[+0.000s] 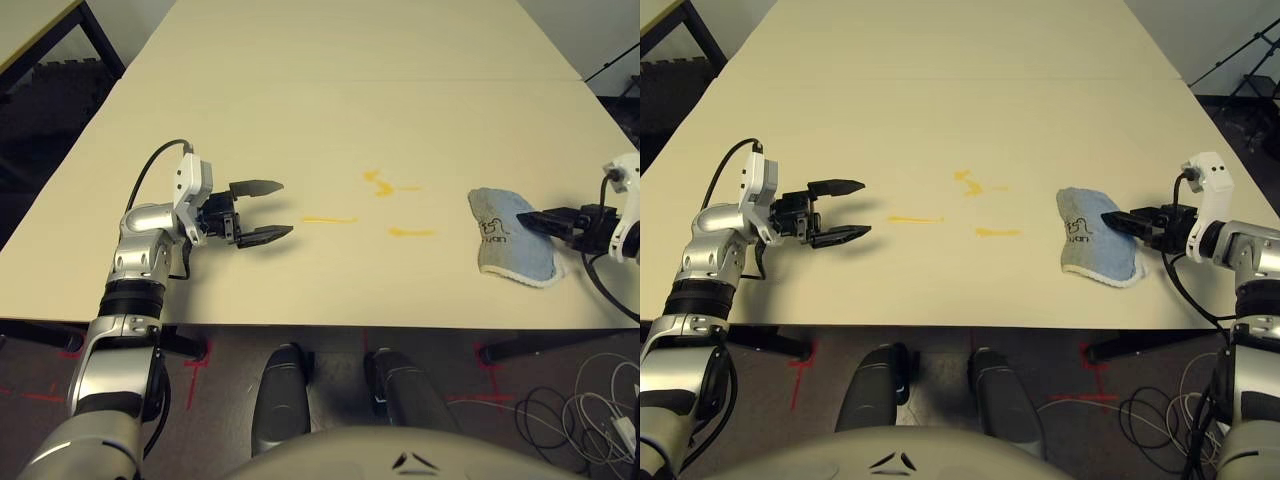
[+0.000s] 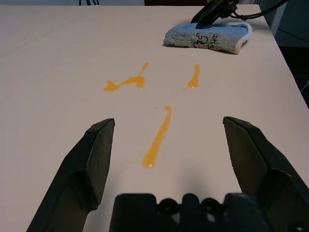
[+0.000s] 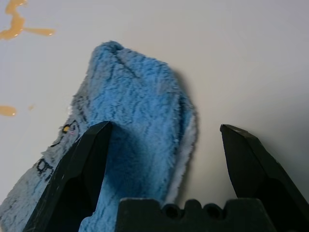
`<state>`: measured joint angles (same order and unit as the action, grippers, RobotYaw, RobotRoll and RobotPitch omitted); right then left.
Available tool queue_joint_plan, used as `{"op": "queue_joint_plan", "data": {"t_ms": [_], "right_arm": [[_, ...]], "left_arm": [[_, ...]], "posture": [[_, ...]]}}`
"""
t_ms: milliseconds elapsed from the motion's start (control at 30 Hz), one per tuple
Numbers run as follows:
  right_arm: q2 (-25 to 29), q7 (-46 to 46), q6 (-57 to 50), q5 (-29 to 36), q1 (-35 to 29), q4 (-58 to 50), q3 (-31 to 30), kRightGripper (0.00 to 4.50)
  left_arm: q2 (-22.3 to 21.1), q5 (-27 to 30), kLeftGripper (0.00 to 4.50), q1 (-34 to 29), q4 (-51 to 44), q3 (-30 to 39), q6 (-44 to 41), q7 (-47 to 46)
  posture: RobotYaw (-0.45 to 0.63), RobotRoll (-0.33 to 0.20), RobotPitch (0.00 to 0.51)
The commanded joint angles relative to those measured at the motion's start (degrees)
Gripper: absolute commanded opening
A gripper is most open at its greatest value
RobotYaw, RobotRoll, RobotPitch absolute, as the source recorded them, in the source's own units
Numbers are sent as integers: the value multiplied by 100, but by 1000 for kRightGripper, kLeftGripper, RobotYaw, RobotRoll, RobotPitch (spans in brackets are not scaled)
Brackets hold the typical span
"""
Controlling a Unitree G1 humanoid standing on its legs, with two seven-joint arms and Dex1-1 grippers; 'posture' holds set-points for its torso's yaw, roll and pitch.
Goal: Wipe the water off the table with a rag.
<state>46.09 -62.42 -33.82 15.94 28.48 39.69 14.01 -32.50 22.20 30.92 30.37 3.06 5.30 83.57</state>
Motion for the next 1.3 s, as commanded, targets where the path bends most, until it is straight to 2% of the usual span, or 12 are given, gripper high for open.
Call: {"op": "queue_joint_plan", "data": {"t_ms": [33, 300, 533, 633, 900, 967, 1033, 1300], "right_arm": [[-198, -133, -338, 102, -302, -346, -293, 4471], [-288, -195, -838, 353, -801, -1253, -518, 4471], [-365, 103, -806, 226, -868, -1286, -602, 4471], [-368, 212, -732, 170, -870, -1235, -618, 3893], [-271, 275, -547, 189, -801, -1066, -540, 981], [-236, 243, -541, 269, -741, -1024, -443, 429], [-199, 195, -604, 424, -657, -1000, -276, 273], [-80, -3, -1156, 1108, -357, -1176, 206, 267]], "left_arm": [[-18, -117, 4500, -29, 93, -94, 53, 59], [-23, -124, 4500, -11, 136, -96, 87, 70], [-15, -125, 4500, -2, 163, -103, 111, 80], [-18, -124, 4500, -2, 174, -106, 125, 86], [-6, -126, 4500, -12, 162, -125, 129, 80], [-3, -131, 4500, -9, 173, -134, 140, 86], [-6, -132, 4500, -14, 176, -145, 155, 89], [-22, -139, 4500, -15, 199, -161, 187, 94]], "posture": [[72, 0, 151], [71, 0, 158], [70, 0, 160], [70, 0, 160], [67, 0, 162], [65, 0, 162], [64, 0, 163], [67, 0, 163]]}}
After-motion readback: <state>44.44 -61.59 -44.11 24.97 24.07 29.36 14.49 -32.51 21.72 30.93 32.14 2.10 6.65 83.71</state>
